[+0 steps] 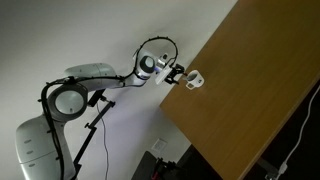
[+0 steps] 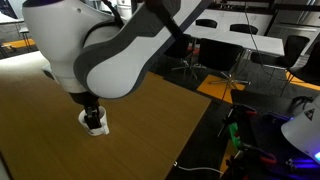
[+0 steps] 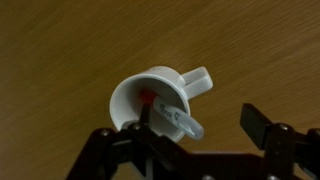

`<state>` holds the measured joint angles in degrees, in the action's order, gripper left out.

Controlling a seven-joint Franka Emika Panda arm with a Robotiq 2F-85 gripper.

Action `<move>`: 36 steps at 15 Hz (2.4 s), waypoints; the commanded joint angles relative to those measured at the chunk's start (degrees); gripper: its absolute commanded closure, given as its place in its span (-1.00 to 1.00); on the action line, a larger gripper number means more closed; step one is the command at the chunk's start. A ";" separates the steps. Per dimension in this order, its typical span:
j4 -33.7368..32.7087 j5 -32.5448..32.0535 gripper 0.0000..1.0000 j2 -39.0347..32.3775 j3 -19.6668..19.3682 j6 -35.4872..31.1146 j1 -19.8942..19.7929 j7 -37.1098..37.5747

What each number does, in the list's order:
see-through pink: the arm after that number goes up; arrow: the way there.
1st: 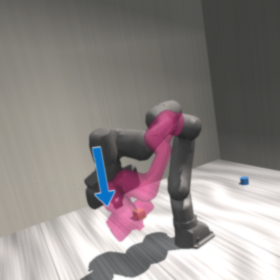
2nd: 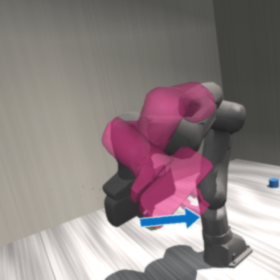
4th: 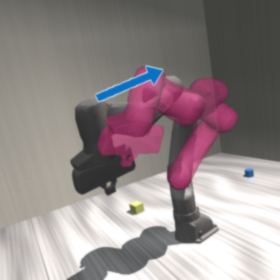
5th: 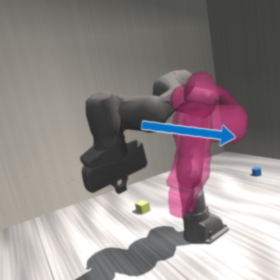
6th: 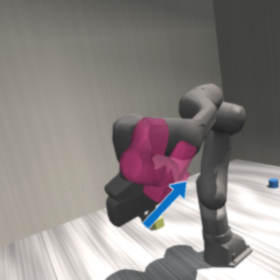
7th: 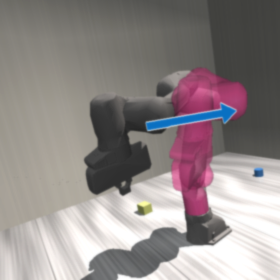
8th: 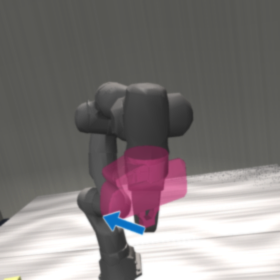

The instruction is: Take the pen out of the cup and place it on the table

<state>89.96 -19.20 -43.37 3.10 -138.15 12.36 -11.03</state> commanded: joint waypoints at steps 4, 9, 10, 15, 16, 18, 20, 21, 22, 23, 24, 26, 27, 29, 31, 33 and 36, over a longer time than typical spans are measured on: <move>-6.77 -0.57 -0.80 -3.50 -0.73 5.54 1.41 0.39; -9.92 -0.47 -0.54 -5.16 -0.70 6.91 1.76 0.24; -10.38 -0.39 -0.40 -5.43 -0.64 7.31 1.80 0.17; -11.78 -0.20 0.29 -6.52 -0.56 8.29 1.78 -0.04; -12.00 -0.20 0.32 -6.69 -0.56 8.45 1.79 -0.06; -12.45 -0.17 0.26 -7.02 -0.53 8.75 1.78 -0.14; -12.82 -0.14 0.16 -7.29 -0.52 9.06 1.79 -0.16; -13.03 -0.13 0.04 -7.43 -0.50 9.22 1.79 -0.19; -13.30 -0.10 0.01 -7.59 -0.49 9.33 1.79 -0.22; -13.53 -0.09 -0.01 -7.78 -0.48 9.43 1.80 -0.24; -13.76 -0.06 -0.11 -7.94 -0.46 9.56 1.80 -0.30; -14.18 -0.04 -0.07 -8.21 -0.42 9.72 1.84 -0.41; -14.36 0.01 -0.07 -8.33 -0.36 9.72 1.82 -0.52; -14.77 0.20 -0.13 -8.57 -0.04 9.48 1.66 -1.05; -15.18 0.34 -0.14 -8.78 0.13 9.52 1.61 -1.28; -15.55 0.53 0.07 -9.02 0.28 9.57 1.51 -1.49; -15.96 0.68 0.57 -9.38 0.43 9.61 1.44 -1.70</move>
<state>76.43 -19.14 -51.85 3.34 -131.10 13.63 -11.28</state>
